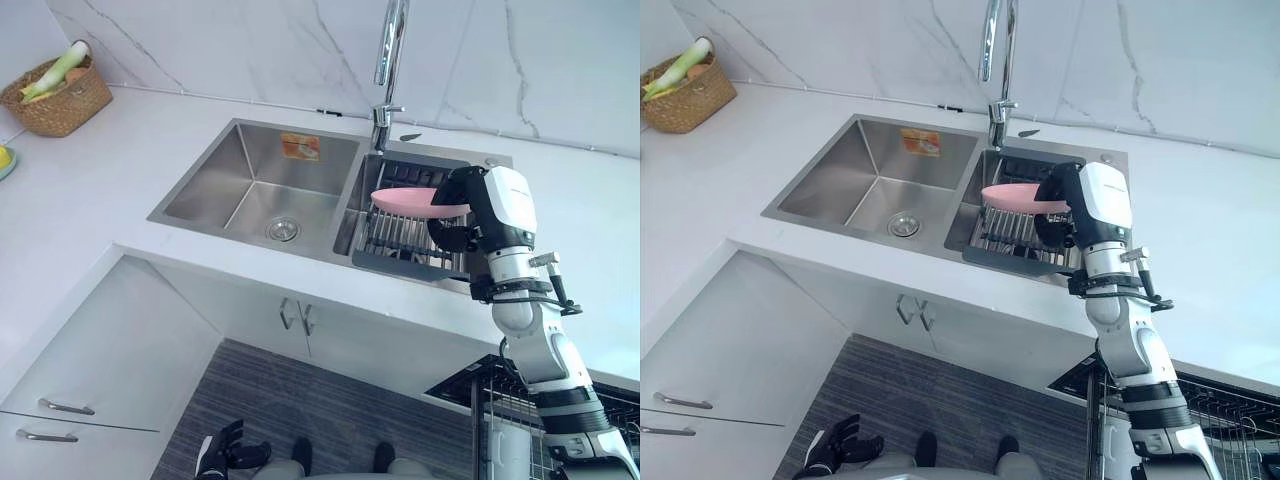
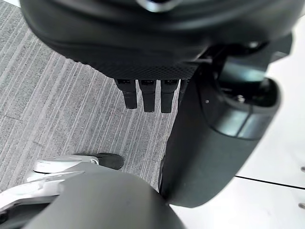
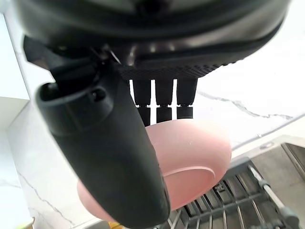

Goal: Walk over to the sink, pick up the cup, carry it to the dishwasher, place the cup inside the dishwasher, then close the dishwasher door

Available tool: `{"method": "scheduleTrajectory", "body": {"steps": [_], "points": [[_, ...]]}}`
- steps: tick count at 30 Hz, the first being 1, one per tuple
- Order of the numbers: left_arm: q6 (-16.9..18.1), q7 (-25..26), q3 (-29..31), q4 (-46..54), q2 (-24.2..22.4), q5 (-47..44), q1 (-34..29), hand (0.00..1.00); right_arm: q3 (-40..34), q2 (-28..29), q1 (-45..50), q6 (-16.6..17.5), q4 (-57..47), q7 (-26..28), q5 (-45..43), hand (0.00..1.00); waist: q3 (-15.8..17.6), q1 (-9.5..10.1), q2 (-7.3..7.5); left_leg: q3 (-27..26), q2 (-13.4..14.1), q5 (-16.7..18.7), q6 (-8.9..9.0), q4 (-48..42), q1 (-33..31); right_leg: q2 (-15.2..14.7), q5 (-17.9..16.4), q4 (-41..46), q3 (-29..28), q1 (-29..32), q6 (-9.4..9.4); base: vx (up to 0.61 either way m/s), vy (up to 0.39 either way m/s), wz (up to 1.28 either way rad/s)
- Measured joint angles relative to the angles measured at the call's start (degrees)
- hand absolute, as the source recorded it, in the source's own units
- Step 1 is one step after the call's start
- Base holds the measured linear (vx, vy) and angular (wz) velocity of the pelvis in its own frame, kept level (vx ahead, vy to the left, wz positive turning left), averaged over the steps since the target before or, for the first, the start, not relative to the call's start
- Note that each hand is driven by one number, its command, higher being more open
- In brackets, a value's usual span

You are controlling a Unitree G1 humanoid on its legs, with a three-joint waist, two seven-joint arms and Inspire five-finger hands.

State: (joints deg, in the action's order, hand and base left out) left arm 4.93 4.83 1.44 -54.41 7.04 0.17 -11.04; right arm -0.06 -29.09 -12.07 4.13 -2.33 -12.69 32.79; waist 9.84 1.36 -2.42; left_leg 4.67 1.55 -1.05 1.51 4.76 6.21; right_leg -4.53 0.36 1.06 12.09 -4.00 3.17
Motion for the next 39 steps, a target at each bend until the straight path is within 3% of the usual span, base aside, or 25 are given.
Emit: {"method": "scheduleTrajectory", "body": {"steps": [5, 17, 24, 30, 33, 36, 39], "points": [[-0.08, 0.01, 0.56, -0.17, -0.14, 1.59, 0.00, 0.90, -2.48, 0.91, 1.88, 1.17, -4.20, -0.27, -1.55, 0.30, 0.00, -0.15, 0.06, -0.25, 0.20, -0.08, -0.15, 0.16, 0.88, 0.23, 0.01, -0.03, -0.26, -0.60, -0.02, 0.00, -0.002, -0.01], [-0.16, -0.04, 0.75, -2.23, 0.04, 2.80, 0.78, 0.90, -13.27, 9.38, 6.03, 4.30, -16.85, -2.21, -9.32, 0.30, -1.03, -0.58, 1.18, -1.10, 0.52, 0.52, -0.43, 0.19, 2.83, 0.63, 0.00, -0.52, -1.16, -2.39, -0.09, -0.01, 0.000, -0.03], [-0.75, -0.21, 0.41, -2.46, 0.40, 3.35, 0.82, 0.90, -16.28, 11.23, 9.92, 5.19, -19.16, -2.56, -11.12, 0.30, -2.25, -0.70, 1.49, -0.52, 0.48, 0.93, -0.45, -0.19, 2.71, 0.62, -0.02, -0.99, -0.76, -2.95, -0.10, 0.00, -0.001, 0.03], [-0.16, -0.40, 0.29, -2.25, 0.64, 3.33, 1.55, 0.90, -18.80, 11.22, 11.14, 5.29, -21.49, -3.20, -11.14, 0.30, -2.21, -0.82, 1.22, 1.13, 0.39, 6.40, -0.21, -11.15, -3.41, 1.06, -0.39, -0.73, 0.74, -2.74, -0.60, -0.01, -0.011, 0.13], [0.20, -0.43, -0.08, -2.20, 0.68, 3.34, 2.77, 0.90, -19.40, 10.80, 11.10, 5.63, -22.12, -4.03, -11.06, 0.30, -2.20, -1.13, 0.90, 1.35, 0.94, 9.54, -0.03, -18.18, -7.44, 1.69, -1.40, 2.42, -0.95, 0.66, -0.90, -0.02, 0.013, -0.20], [0.29, -0.45, -0.21, -2.18, 0.73, 3.32, 3.35, 0.90, -19.89, 9.68, 11.11, 5.62, -22.34, -4.16, -10.40, 0.30, -1.95, -2.22, 0.94, -0.03, 0.55, 10.52, -0.47, -20.52, -10.05, 1.87, -1.38, 4.24, -4.88, 4.37, -0.79, -0.06, 0.075, -0.42], [0.45, -0.44, -0.17, -2.12, 0.60, 3.25, 3.32, 0.90, -19.88, 9.44, 11.06, 5.36, -22.32, -4.19, -8.60, 0.30, -1.70, -2.25, 0.75, -5.16, 0.58, 12.14, -0.91, -21.71, -10.35, 1.85, -1.14, 6.13, -10.72, 7.87, 0.00, -0.06, 0.107, -0.85]]}}
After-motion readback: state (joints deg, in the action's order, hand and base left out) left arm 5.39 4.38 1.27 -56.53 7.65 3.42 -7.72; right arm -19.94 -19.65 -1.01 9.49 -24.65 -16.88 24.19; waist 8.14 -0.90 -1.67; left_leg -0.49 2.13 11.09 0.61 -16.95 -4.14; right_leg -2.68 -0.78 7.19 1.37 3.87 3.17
